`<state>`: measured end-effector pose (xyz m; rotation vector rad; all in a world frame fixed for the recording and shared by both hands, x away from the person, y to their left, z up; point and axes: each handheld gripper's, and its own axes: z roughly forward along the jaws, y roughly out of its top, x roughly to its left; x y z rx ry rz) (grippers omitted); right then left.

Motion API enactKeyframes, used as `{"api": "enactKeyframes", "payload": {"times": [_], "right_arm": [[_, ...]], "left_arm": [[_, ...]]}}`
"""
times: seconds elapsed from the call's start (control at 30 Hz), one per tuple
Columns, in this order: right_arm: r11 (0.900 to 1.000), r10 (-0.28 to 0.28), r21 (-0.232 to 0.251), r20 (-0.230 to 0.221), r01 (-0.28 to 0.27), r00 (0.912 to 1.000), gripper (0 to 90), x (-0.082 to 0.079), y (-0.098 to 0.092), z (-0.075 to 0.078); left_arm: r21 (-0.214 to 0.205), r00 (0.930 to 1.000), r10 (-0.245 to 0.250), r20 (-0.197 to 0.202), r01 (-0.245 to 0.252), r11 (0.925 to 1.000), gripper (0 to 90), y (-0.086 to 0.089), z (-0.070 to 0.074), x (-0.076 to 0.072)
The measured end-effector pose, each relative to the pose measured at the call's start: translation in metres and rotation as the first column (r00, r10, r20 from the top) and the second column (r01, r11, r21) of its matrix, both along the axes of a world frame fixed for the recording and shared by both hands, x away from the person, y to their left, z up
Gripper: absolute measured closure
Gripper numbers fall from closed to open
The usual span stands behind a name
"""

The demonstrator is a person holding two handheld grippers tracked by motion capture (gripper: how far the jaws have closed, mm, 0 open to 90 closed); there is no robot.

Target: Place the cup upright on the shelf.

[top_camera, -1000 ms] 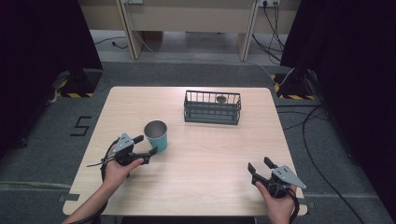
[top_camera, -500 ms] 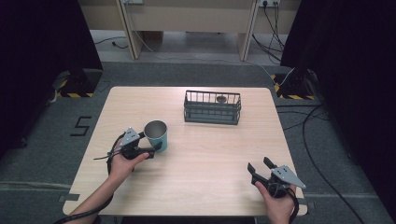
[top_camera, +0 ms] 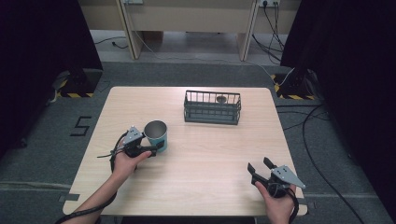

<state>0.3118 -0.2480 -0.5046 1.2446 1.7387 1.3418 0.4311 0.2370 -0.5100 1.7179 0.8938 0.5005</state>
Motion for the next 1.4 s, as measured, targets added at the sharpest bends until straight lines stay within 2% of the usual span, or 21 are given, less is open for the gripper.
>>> {"api": "enactKeyframes", "payload": {"times": [0.33,0.73,1.4], "right_arm": [[1.0,-0.002,-0.003,-0.001,0.002,1.0,29.8,0.0,-0.001,-0.001],[1.0,0.0,-0.002,-0.007,0.0,1.0,29.8,0.001,0.0,-0.002],[1.0,0.008,-0.004,-0.008,-0.008,0.9999,29.9,0.0,0.003,-0.003]], "left_arm": [[-0.017,1.0,-0.006,0.004,0.006,0.9998,17.2,-0.003,0.001,-0.002],[-0.027,0.9995,-0.018,0.025,0.019,0.9995,17.2,-0.01,0.011,-0.003],[-0.027,0.9974,-0.029,0.066,0.03,0.9992,17.2,-0.032,0.038,0.018]]}}
